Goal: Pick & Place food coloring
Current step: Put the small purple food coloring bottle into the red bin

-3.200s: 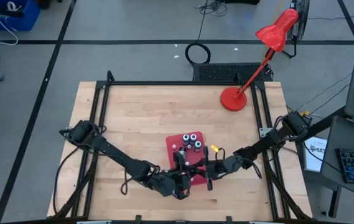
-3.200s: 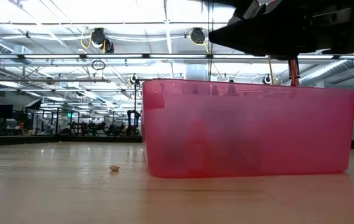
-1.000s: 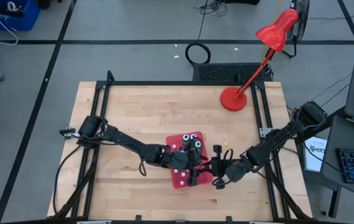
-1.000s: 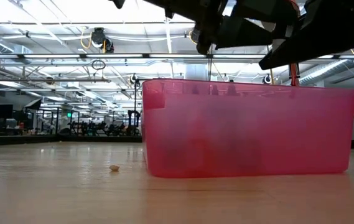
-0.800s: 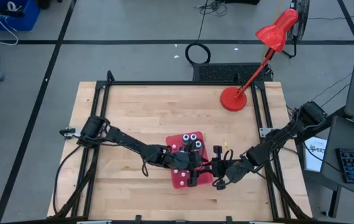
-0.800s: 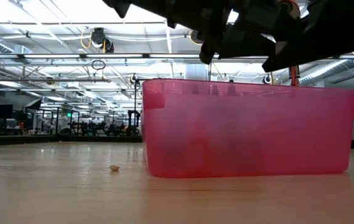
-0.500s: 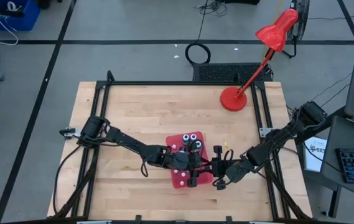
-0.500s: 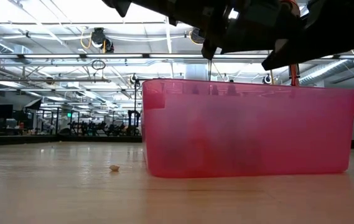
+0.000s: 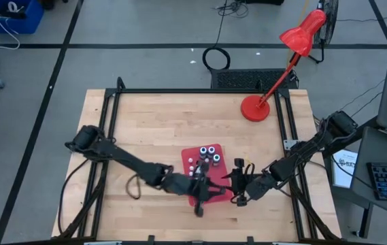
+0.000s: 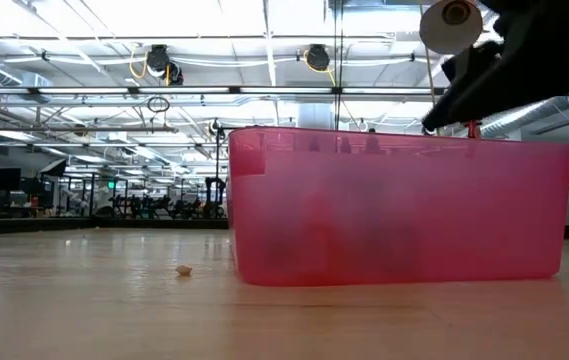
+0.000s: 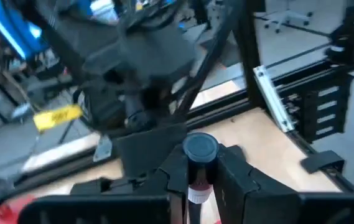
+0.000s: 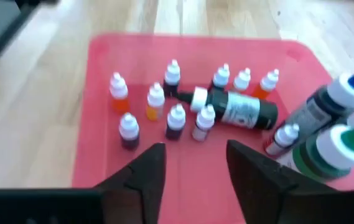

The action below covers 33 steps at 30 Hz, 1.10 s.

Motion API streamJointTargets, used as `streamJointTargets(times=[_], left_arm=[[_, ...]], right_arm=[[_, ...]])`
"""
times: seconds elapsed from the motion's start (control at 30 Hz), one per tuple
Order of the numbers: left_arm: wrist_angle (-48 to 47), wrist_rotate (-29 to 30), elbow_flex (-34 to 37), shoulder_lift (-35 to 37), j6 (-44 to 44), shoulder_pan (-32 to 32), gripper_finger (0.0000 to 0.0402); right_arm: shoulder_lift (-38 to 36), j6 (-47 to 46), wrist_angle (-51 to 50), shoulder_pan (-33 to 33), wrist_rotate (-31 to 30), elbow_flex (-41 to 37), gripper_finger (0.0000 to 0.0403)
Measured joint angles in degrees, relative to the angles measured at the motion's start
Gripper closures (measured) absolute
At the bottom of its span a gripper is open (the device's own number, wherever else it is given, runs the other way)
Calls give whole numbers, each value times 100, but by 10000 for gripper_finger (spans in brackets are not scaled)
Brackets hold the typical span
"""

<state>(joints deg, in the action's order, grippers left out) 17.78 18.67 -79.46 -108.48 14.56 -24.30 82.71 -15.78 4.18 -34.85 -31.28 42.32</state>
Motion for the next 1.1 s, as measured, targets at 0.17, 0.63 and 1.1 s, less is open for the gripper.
streamJointTargets(times=[0.17, 0.63, 1.1], left_arm=[[-28, 621, 9, 154, 517, -326, 354], [5842, -627, 2993, 569, 785, 268, 354], [7185, -1013, 3788, 481, 590, 456, 354]], right_arm=[[9, -1, 78, 0, -12, -6, 220], [7, 925, 832, 17, -415, -2, 238], [20, 3180, 5053, 647, 181, -401, 241]])
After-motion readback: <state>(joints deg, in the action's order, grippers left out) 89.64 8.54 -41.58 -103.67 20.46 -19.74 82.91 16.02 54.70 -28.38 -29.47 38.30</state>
